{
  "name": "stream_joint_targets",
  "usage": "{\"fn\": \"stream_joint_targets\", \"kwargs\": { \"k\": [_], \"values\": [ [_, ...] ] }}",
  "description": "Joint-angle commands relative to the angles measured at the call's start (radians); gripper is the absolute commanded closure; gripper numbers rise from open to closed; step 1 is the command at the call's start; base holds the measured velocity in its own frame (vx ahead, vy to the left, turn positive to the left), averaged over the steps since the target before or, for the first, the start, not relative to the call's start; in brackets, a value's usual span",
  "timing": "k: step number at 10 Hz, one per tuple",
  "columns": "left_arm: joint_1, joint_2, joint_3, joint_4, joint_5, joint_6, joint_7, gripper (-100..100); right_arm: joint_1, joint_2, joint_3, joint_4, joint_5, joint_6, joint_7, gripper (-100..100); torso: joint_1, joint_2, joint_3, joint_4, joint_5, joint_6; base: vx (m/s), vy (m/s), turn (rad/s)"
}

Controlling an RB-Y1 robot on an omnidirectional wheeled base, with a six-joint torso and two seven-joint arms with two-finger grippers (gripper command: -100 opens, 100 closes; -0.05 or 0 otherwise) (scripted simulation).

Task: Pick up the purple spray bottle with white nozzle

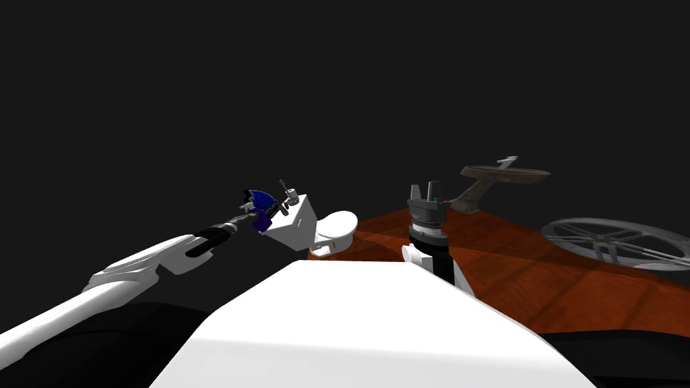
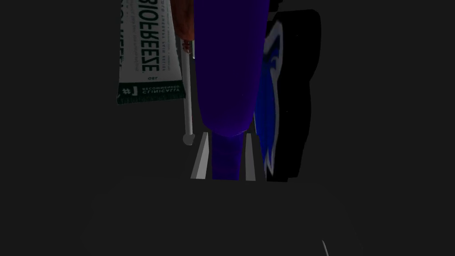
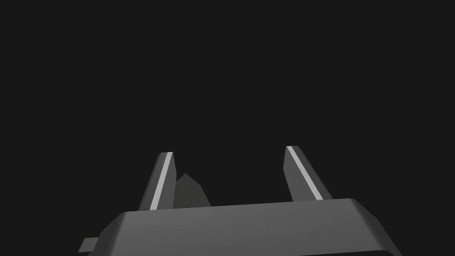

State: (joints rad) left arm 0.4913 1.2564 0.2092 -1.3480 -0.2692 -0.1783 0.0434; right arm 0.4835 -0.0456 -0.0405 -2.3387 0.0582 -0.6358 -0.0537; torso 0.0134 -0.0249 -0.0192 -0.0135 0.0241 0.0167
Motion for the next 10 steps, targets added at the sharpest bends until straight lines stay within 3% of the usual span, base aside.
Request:
{"fn": "stream_joint_targets", "kwargs": {
  "k": [1, 2, 3, 5, 6, 8, 10],
  "values": [
    [0.05, -0.011, 0.05, -0.05, 0.011, 0.038, -0.015, 100, 0.0, 0.0, 0.0, 0.0, 0.0, 0.0, 0.0, 0, 0.0, 0.0, 0.0, 0.0, 0.0, 0.0, 0.092, 0.019, 0.312],
    [0.074, -0.011, 0.072, -0.08, 0.011, 0.038, -0.015, 100, 0.0, 0.0, 0.0, 0.0, 0.0, 0.0, 0.0, 0, 0.001, -0.002, 0.0, 0.0, -0.001, -0.006, 0.147, 0.018, 0.256],
    [0.106, -0.011, 0.072, -0.111, 0.011, 0.038, -0.015, 100, 0.0, 0.0, 0.0, 0.0, 0.0, 0.0, 0.0, 0, 0.002, -0.004, -0.002, 0.0, 0.0, -0.003, 0.084, 0.019, 0.01],
    [0.119, -0.011, 0.072, -0.166, 0.011, 0.038, -0.015, 100, 0.0, 0.0, 0.0, 0.0, 0.0, 0.0, 0.0, 0, 0.002, -0.001, -0.001, 0.0, 0.001, 0.0, 0.004, 0.01, -0.036],
    [0.176, -0.021, 0.13, -0.201, 0.021, 0.079, -0.031, 100, 0.0, 0.0, 0.0, 0.0, 0.0, 0.0, 0.0, 0, 0.0, 0.001, 0.001, 0.0, 0.0, 0.0, 0.101, 0.009, 0.304],
    [0.23, -0.021, 0.14, -0.264, 0.021, 0.079, -0.031, 100, 0.0, 0.0, 0.0, 0.0, 0.0, 0.0, 0.0, 0, 0.002, -0.004, -0.002, 0.0, 0.0, -0.003, 0.113, 0.023, 0.127],
    [0.23, -0.021, 0.14, -0.326, 0.021, 0.079, -0.031, 100, 0.0, 0.0, 0.0, 0.0, 0.0, 0.0, 0.0, 0, 0.0, -0.001, -0.001, 0.0, 0.0, 0.001, 0.005, 0.005, -0.024]
  ]
}}
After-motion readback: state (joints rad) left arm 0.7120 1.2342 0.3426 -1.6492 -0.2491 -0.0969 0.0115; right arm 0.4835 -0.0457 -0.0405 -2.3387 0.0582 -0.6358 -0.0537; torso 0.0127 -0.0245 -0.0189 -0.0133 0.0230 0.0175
